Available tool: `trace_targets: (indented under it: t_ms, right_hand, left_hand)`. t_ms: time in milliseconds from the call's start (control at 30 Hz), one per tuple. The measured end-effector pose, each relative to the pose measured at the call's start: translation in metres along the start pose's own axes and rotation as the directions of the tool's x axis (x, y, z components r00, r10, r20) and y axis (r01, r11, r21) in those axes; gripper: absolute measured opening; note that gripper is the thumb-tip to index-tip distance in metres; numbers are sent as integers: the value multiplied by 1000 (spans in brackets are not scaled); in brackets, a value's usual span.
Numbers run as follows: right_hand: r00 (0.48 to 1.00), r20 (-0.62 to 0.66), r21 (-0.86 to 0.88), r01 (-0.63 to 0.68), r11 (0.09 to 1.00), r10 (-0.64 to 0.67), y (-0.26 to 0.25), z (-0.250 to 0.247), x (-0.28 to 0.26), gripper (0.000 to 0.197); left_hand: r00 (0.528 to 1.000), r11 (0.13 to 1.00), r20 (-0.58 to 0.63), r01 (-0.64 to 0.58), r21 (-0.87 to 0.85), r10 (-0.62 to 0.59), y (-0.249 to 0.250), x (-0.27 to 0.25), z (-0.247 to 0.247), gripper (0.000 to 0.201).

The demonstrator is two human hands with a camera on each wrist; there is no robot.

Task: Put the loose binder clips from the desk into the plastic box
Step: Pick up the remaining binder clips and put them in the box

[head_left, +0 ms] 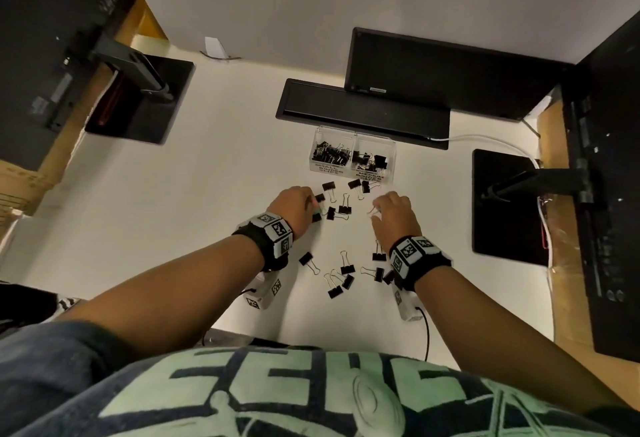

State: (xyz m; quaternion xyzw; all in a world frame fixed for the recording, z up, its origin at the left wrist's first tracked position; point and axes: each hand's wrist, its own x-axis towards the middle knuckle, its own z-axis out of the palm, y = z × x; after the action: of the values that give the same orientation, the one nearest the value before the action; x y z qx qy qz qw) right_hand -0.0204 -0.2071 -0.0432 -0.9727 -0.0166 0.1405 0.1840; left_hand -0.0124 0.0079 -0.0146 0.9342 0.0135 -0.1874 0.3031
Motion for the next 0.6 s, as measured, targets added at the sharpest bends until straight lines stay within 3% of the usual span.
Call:
trace_targets:
  t_ms: [133,233,300,367,600]
  right_hand:
    - [999,45,51,10,999,-12,-2,7,-16,13]
    - [996,78,76,33,997,-39,-8,8,-25,21]
    - [992,123,90,-5,996,-6,-12,7,-27,30]
    - [989,144,89,-51,995,38,-17,3,-26,23]
    - [999,29,145,33,989,-37,-42,-10,-1,9]
  left_hand:
    - [994,987,51,-101,122,95,4,1,5,21]
    - [982,958,95,-182,222,165,12,4,12,21]
    - [972,924,141,-221,311,185,18,5,17,31]
    - [963,875,183,-256,410,196,22,7,21,37]
    - [931,783,272,-353,512,242,19,2,22,32]
